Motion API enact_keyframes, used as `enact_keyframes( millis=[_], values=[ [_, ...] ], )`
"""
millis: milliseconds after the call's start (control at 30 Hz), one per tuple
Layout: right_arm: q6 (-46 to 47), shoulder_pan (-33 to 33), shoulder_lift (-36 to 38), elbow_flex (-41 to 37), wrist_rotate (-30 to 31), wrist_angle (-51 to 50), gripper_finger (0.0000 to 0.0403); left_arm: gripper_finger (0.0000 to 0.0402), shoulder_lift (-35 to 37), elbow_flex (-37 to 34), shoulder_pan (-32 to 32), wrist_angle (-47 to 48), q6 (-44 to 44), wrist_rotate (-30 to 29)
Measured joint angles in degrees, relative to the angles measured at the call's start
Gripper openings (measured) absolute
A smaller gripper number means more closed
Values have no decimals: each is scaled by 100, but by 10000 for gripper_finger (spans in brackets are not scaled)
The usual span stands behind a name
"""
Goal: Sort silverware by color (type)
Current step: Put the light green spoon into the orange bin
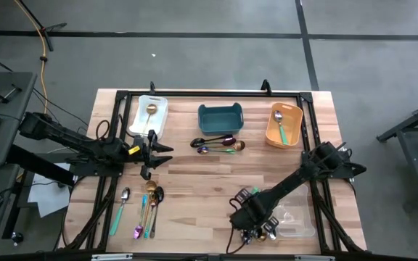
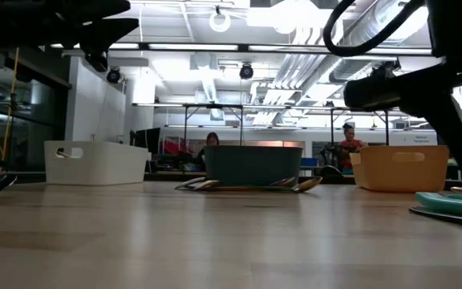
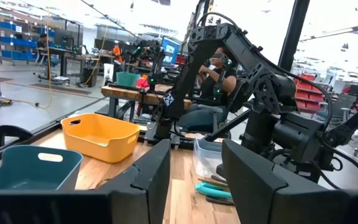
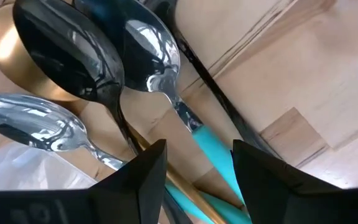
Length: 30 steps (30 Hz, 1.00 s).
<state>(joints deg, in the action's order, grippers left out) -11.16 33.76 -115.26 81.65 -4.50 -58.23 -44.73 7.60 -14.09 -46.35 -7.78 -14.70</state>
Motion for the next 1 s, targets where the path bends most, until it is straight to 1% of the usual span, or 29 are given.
enact_keyframes(
  millis=[167,400,667,1000],
  values=[
    [-371,0,0,0,319,8,177,136,0,0,0,2,-2,0],
    [-906,0,0,-2,482,5,177,136,0,0,1,17,1,0],
    [-1096,0,-22,-2,495,-46,177,136,0,0,0,24,-3,0],
    [-1140,2,-284,-2,392,-158,177,136,0,0,0,58,-6,-2]
  ],
)
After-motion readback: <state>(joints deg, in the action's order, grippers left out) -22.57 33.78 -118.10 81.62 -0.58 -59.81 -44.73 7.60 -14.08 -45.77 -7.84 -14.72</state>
